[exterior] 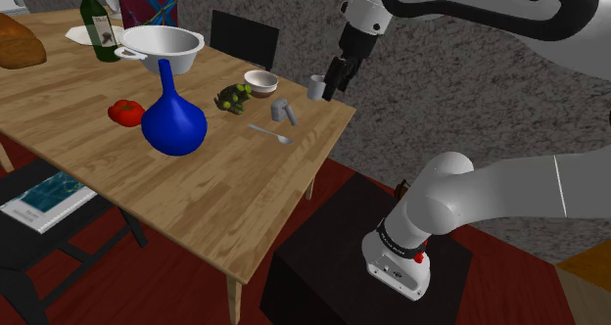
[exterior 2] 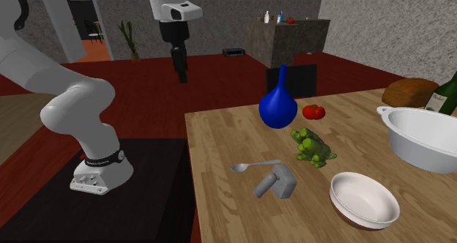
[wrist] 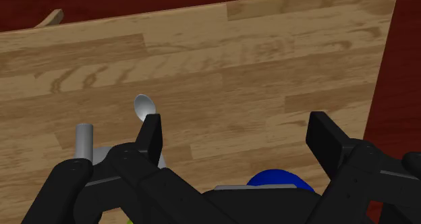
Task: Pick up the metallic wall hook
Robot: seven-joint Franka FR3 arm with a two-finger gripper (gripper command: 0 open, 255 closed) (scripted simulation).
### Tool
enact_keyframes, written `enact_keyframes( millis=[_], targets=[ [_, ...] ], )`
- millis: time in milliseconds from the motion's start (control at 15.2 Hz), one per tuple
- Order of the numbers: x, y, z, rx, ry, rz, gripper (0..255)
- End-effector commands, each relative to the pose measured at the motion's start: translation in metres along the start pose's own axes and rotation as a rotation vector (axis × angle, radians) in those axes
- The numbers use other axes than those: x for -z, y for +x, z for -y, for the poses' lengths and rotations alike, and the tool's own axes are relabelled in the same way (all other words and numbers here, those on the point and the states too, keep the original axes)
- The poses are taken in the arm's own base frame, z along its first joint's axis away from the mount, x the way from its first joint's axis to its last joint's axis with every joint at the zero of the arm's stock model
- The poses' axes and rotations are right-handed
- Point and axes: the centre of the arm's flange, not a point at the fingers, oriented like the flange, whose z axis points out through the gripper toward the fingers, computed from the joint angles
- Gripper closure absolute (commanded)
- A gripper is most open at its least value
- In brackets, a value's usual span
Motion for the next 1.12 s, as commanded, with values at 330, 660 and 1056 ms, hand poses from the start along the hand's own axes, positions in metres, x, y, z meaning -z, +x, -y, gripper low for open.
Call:
enact_keyframes(
  millis=[330, 660, 1056],
  targets=[
    [-0.043, 0.026, -0.038, 0.024, -0.011, -0.031, 0],
    [-0.084, 0.054, -0.076, 0.048, -0.023, -0.061, 0],
    [-0.132, 0.091, -0.122, 0.076, -0.036, -0.098, 0]
  ],
)
